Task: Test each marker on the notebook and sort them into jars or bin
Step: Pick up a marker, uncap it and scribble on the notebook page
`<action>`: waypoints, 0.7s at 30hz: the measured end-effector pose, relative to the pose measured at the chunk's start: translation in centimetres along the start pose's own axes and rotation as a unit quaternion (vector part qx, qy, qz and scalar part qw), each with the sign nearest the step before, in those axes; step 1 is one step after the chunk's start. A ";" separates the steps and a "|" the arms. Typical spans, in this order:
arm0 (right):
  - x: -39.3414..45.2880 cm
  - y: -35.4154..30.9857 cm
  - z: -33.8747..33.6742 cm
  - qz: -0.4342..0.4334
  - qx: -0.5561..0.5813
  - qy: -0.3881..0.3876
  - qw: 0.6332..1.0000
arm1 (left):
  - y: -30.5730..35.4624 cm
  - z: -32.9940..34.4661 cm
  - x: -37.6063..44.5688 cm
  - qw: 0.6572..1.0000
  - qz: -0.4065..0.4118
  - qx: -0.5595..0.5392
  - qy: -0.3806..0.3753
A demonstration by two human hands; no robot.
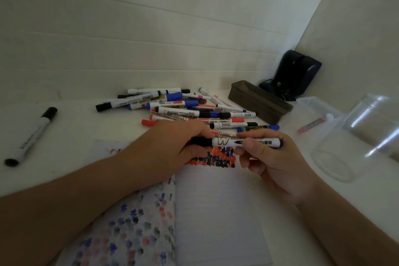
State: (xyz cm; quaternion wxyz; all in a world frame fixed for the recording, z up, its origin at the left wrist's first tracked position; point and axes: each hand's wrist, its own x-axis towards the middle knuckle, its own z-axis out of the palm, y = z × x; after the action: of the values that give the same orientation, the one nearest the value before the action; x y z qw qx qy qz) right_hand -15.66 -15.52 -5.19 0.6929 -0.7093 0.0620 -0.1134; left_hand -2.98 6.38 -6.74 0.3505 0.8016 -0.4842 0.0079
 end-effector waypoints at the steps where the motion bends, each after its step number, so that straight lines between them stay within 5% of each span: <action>1: -0.1 0.1 0.2 0.012 0.010 0.013 1.000 | 0.0 0.0 0.0 1.000 0.003 0.002 0.014; 10: 0.1 -0.9 2.8 0.060 0.052 0.023 0.997 | 0.2 0.0 0.0 0.996 -0.027 -0.083 0.030; 21: 1.9 -1.1 4.2 0.142 0.185 0.045 0.971 | -1.1 -0.9 1.1 0.995 -0.005 -0.047 0.082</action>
State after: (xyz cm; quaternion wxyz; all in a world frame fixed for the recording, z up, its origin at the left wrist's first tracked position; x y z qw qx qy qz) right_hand -12.87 -11.92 -3.96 0.8179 -0.5465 0.1713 -0.0548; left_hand -1.24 6.35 -6.32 0.4265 0.7835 -0.4492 0.0494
